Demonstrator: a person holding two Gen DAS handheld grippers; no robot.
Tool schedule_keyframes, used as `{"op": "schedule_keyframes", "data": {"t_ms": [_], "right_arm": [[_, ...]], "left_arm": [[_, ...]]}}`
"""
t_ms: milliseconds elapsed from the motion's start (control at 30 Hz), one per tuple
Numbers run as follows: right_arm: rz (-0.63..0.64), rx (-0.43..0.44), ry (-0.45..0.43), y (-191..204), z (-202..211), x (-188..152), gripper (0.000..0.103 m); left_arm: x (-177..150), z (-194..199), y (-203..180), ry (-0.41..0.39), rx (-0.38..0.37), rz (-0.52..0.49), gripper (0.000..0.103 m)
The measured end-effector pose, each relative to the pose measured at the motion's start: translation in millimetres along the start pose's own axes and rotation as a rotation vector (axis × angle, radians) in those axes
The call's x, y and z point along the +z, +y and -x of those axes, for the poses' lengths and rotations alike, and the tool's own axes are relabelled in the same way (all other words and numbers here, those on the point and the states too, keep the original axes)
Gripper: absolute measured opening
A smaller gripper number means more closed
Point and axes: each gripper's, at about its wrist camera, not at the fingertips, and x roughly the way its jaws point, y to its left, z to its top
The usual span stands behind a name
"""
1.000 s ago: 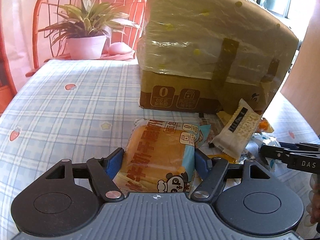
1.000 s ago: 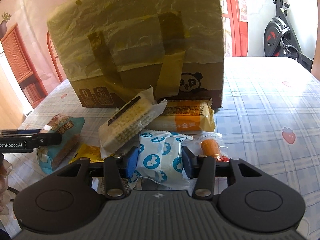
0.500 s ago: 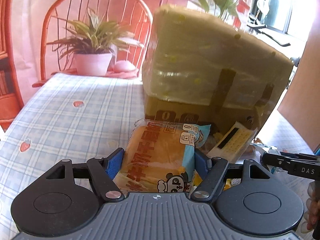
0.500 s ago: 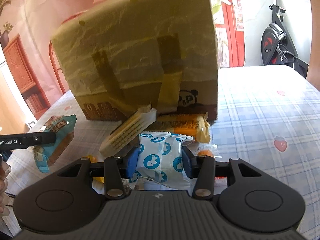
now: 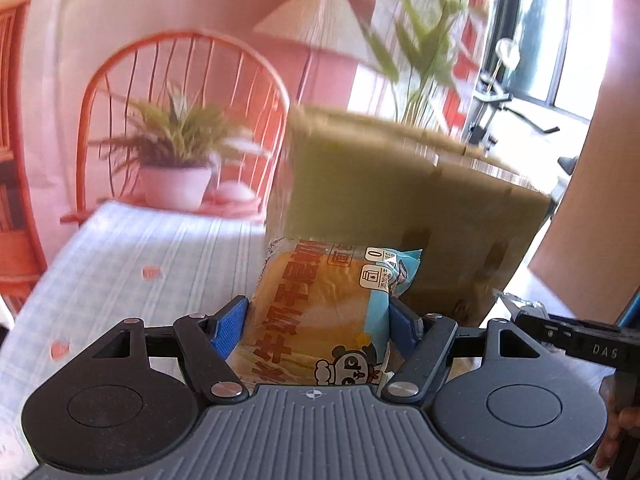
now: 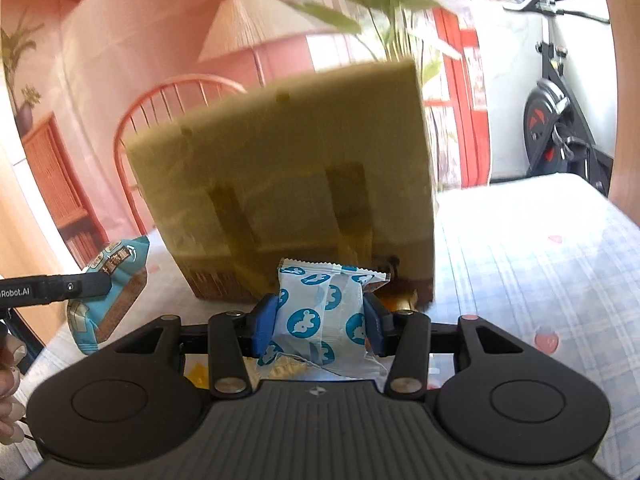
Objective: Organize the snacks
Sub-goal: 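Lift both packets and carry them over the cardboard box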
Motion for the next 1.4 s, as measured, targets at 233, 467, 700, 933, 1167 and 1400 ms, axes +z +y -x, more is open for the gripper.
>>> {"op": "schedule_keyframes", "data": {"t_ms": [233,467,700,933,1167,1400], "right_arm": [[0.055,0.045,-0.116,13,20,43,0.048],[0.096,0.09,-0.205,22,27,92,0.048],[0.143,0.085,-0.23,18,-2,141,0.048],[0.114,0.071,-0.188,8,-46,168,0.048],[0.096,0.027,-0.114,2,-89,181,0.048],[0.034,-0.01,-0.063,-10,-113,183,0.048]], "left_arm": [[46,18,-19,-0.116,-0.028,-0.027,0.075],[95,18,-47,-0.177,-0.089,-0.052,0.075],[149,-42,-54,-0.105,-0.105,0.027,0.075],[172,-113,-39,0.006,-0.06,0.135,0.075],[181,-145,-42,0.04,-0.032,0.084,0.076],[179,-169,-38,0.102,-0.036,0.091,0.076]]}}
